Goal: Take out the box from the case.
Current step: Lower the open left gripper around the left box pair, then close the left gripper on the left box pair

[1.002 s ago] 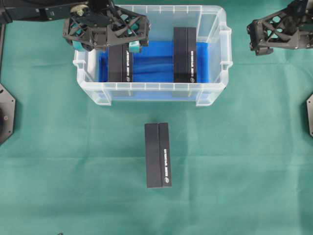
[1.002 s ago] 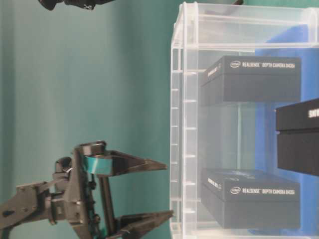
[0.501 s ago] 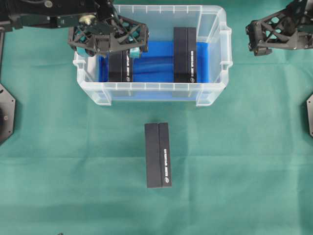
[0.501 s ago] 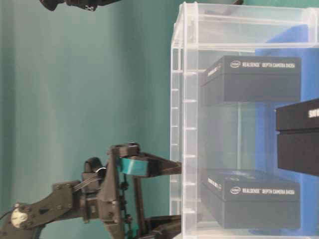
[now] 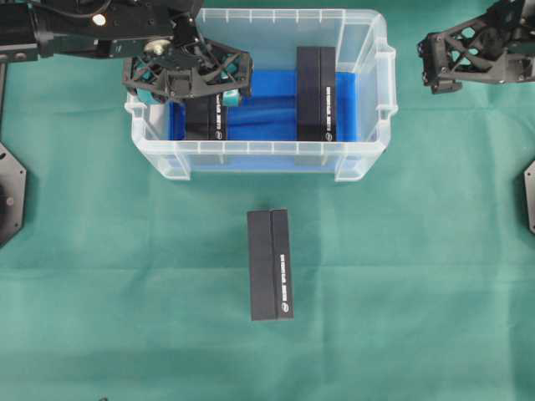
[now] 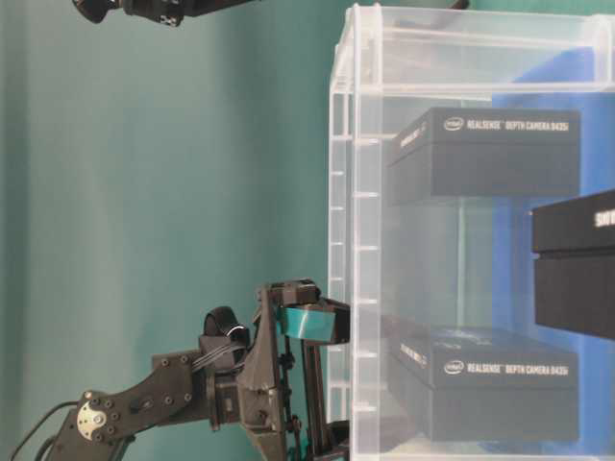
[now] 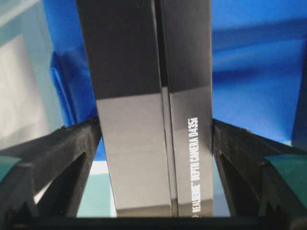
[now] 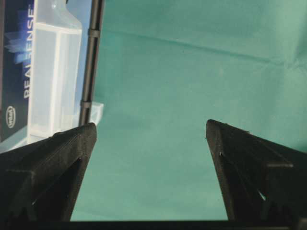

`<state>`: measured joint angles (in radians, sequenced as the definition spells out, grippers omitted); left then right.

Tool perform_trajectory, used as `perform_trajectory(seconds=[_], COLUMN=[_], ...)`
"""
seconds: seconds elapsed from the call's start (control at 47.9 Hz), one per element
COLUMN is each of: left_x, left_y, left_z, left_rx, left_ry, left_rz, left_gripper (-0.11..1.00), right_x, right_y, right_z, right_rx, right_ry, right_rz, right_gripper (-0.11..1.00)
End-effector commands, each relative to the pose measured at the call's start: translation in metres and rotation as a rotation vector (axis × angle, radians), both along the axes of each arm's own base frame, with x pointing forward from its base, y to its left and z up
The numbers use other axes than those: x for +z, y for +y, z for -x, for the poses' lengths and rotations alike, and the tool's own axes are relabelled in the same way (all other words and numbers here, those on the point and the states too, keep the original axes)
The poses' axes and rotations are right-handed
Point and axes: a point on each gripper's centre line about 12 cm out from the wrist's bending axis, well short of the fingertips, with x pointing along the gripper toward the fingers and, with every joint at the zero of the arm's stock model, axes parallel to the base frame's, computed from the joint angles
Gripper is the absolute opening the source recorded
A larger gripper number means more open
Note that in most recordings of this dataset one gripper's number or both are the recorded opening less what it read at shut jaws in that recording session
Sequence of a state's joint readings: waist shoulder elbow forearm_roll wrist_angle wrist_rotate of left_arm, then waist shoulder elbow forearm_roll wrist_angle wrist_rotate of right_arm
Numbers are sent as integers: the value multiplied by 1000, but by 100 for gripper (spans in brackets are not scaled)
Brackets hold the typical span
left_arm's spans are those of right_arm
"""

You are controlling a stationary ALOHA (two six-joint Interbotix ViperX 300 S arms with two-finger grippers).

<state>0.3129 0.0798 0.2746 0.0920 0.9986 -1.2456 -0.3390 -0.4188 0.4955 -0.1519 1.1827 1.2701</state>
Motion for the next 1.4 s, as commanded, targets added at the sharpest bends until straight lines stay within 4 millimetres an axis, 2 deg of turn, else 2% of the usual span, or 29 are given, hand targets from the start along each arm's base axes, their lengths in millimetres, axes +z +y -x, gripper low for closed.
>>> perform_trajectory(seconds=[0.0, 1.023, 1.127, 1.232, 1.378], left_x=[6, 7, 9, 11, 12], left_y=[7, 13, 13, 12, 8], left_z=[1, 0, -5, -10, -15], left_rx=[2, -8, -7, 6, 19], left_ry=[-22, -27, -62, -114, -151], left_rz=[-26, -63, -68, -68, -60], left_gripper=[89, 88, 81, 62, 62], right_x=[8, 8, 8, 8, 8], right_y=[0, 0, 0, 0, 0], right_z=[-1, -1, -1, -1, -1], right_rx=[5, 1, 3, 4, 4], right_ry=[-35, -37, -38, -36, -36], right_rz=[16, 16, 16, 16, 16], right_gripper=[91, 91, 91, 91, 91])
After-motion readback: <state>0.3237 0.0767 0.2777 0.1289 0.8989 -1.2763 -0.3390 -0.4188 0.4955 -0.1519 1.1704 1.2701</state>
